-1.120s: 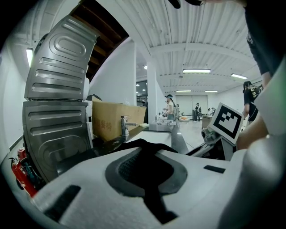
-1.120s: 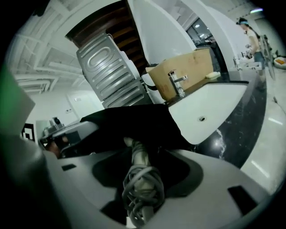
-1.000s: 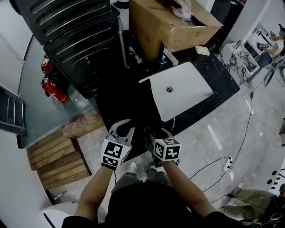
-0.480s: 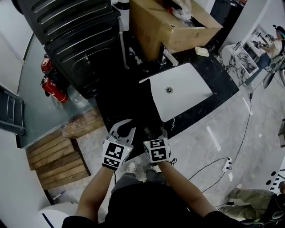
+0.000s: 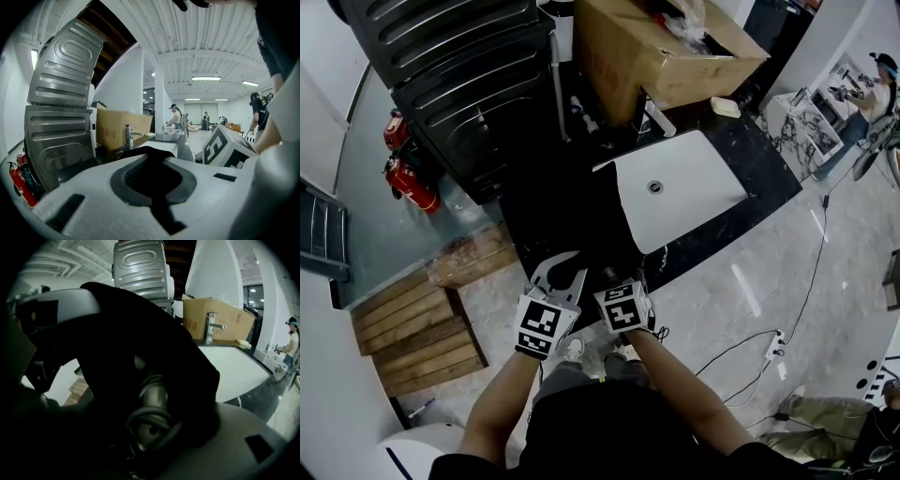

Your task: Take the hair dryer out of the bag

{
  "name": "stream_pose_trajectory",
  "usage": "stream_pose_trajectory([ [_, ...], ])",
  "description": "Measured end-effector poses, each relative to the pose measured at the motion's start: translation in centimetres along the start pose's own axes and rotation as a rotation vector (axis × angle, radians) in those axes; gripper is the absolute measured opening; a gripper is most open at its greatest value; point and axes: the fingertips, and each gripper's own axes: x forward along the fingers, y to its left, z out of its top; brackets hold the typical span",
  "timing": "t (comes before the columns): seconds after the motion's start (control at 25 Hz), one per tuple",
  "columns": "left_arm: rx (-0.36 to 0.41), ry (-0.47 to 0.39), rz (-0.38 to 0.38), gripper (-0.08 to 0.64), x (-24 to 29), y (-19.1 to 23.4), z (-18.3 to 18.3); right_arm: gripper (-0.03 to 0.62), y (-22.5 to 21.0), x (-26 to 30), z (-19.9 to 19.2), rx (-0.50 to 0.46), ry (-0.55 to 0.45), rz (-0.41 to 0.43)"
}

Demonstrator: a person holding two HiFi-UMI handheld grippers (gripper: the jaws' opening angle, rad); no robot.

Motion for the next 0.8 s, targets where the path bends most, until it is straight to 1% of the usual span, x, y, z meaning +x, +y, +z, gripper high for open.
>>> stream_pose_trajectory([
  [0.08,-0.001,-0.005,-0.006,0.023,0.0,-0.3,0.0,0.285,0.1,0.3,-0.4,0.009,0.033,0.033],
  [0.2,-0.012,-0.013,-0.003,0.023,-0.1,-0.3,-0.3,0.285,0.2,0.3,-0.6,-0.013,0.056,0.061],
  [0.32,-0.029,-0.008,0.015,0.023,-0.3,0.4,-0.5,0.255,0.1,0.3,-0.7,-0.035,0.054,0.088],
  [0.52,-0.032,0.014,0.039,0.023,-0.8,1.6,-1.3,0.242,-0.2,-0.4,-1.1,-0.040,0.044,0.153],
  [0.6,-0.031,0.017,0.041,0.023,-0.8,1.7,-1.5,0.240,-0.1,-1.0,-1.2,-0.015,0.034,0.189],
  [0.72,-0.035,0.023,0.042,0.023,-0.8,1.8,-1.9,0.239,0.2,-1.8,-1.4,0.073,0.010,0.243],
  [0.8,-0.035,0.026,0.043,0.023,-0.7,1.9,-2.0,0.238,0.1,-2.4,-1.4,0.110,-0.004,0.258],
])
